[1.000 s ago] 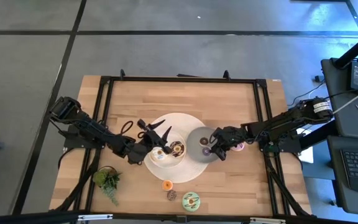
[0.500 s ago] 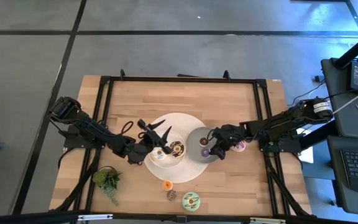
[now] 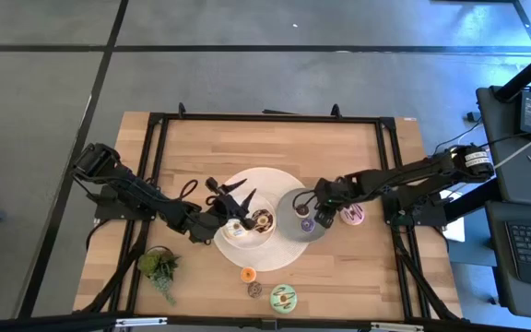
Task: Pick & Place donuts
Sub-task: Put the small orange donut on the gray plate
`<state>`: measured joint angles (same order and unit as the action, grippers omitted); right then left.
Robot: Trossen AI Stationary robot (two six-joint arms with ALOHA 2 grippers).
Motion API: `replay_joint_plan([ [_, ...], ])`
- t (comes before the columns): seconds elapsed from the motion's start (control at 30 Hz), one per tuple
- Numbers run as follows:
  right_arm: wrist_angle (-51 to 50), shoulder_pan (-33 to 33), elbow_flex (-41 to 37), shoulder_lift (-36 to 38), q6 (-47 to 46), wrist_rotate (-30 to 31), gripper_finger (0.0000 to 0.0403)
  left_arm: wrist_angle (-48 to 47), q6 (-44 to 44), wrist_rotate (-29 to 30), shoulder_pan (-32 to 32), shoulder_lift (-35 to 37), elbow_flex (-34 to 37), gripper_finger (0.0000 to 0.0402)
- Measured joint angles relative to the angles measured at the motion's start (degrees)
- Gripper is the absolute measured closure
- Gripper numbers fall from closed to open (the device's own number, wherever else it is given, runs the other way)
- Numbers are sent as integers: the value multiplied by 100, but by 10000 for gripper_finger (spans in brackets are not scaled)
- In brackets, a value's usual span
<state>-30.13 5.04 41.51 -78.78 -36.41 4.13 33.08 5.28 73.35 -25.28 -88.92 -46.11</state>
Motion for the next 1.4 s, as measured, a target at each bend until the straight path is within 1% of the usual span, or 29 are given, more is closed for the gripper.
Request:
replay_joint_plan([
  [0.07, -318, 0, 276, 2, 209, 271, 265, -136, -14, -647, -55, 0, 0, 228],
  [0.13, -562, 0, 490, 2, 393, 554, 265, -398, -289, -1646, -128, 1, 0, 227],
  [0.2, -669, 0, 645, 2, 560, 803, 265, -805, -936, -2754, -164, 36, 0, 225],
  [0.27, -709, 0, 741, 2, 698, 942, 265, -1353, -1627, -3666, -124, 82, 0, 222],
  [0.3, -712, 0, 762, 2, 756, 976, 265, -1655, -1882, -4029, -110, 91, 0, 221],
  [0.4, -713, 0, 774, 2, 849, 1089, 265, -2254, -2236, -4817, -121, 92, 0, 219],
  [0.47, -737, 0, 774, 2, 845, 1225, 265, -2436, -2200, -5271, -167, 77, 0, 220],
  [0.57, -771, 0, 774, 2, 839, 1275, 265, -2547, -2068, -5844, -244, 61, 0, 221],
  [0.63, -770, 0, 774, 2, 842, 1277, 265, -2554, -2089, -6130, -277, 63, 0, 221],
  [0.73, -767, 0, 774, 2, 842, 1277, 265, -2584, -2103, -6322, -325, 63, 0, 221],
  [0.83, -765, 0, 774, 2, 842, 1277, 265, -2648, -2123, -6323, -379, 54, 0, 221],
  [0.93, -755, 0, 774, 2, 842, 1279, 265, -2781, -2261, -6234, -428, -100, -2, 221],
  [1.03, -754, 0, 774, 2, 822, 1282, 265, -2884, -2488, -6465, -387, -420, -76, 222],
  [1.13, -752, 0, 774, 2, 822, 1282, 265, -2975, -2352, -6725, -384, -781, -355, 222],
  [1.23, -750, 0, 774, 2, 822, 1283, 265, -3066, -2255, -6746, -398, -1107, -687, 220],
  [1.4, -738, 0, 774, 2, 831, 1297, 265, -3598, -2315, -6725, -391, -1580, -1095, 221],
])
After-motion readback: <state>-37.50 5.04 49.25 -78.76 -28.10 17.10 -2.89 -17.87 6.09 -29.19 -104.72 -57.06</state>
